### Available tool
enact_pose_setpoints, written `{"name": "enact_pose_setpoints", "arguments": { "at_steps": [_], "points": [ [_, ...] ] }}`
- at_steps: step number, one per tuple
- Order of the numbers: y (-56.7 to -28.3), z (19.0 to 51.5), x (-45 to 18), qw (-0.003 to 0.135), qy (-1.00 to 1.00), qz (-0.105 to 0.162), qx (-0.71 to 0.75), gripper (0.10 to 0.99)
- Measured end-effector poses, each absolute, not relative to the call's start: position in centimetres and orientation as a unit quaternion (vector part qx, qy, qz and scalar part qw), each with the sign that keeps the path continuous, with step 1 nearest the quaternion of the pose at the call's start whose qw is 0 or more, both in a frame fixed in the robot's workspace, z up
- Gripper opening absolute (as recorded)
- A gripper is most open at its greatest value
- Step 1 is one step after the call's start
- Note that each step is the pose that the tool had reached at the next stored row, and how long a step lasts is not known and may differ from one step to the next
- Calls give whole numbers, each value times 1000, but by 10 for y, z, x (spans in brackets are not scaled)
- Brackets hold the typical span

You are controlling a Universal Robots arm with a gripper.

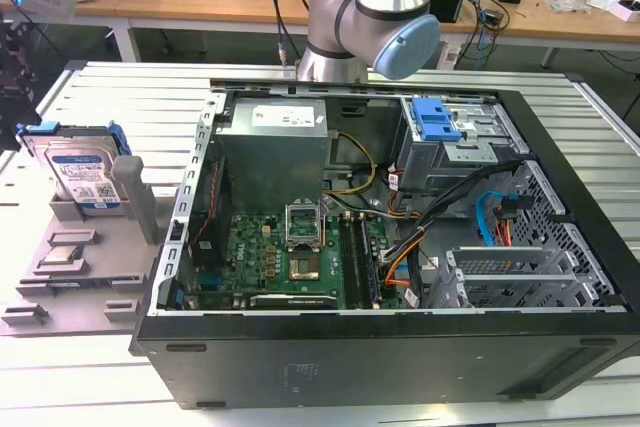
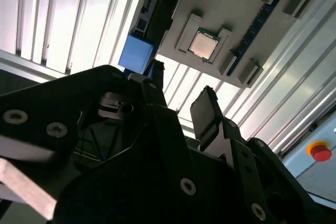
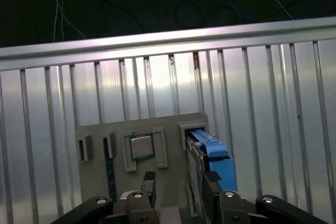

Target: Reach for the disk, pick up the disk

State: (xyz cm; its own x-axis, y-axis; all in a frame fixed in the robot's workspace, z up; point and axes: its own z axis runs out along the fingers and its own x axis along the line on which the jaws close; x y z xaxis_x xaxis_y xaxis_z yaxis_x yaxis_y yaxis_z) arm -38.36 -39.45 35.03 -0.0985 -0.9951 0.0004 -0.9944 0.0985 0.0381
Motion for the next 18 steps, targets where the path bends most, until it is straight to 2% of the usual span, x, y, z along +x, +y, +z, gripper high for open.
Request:
{"name": "enact_pose_setpoints", "arguments": {
  "at_steps": [10,18],
  "points": [
    [-357,350,-383,13,-741,-14,671,482],
    [-353,345,-382,13,-741,-14,671,482]
  ]
}}
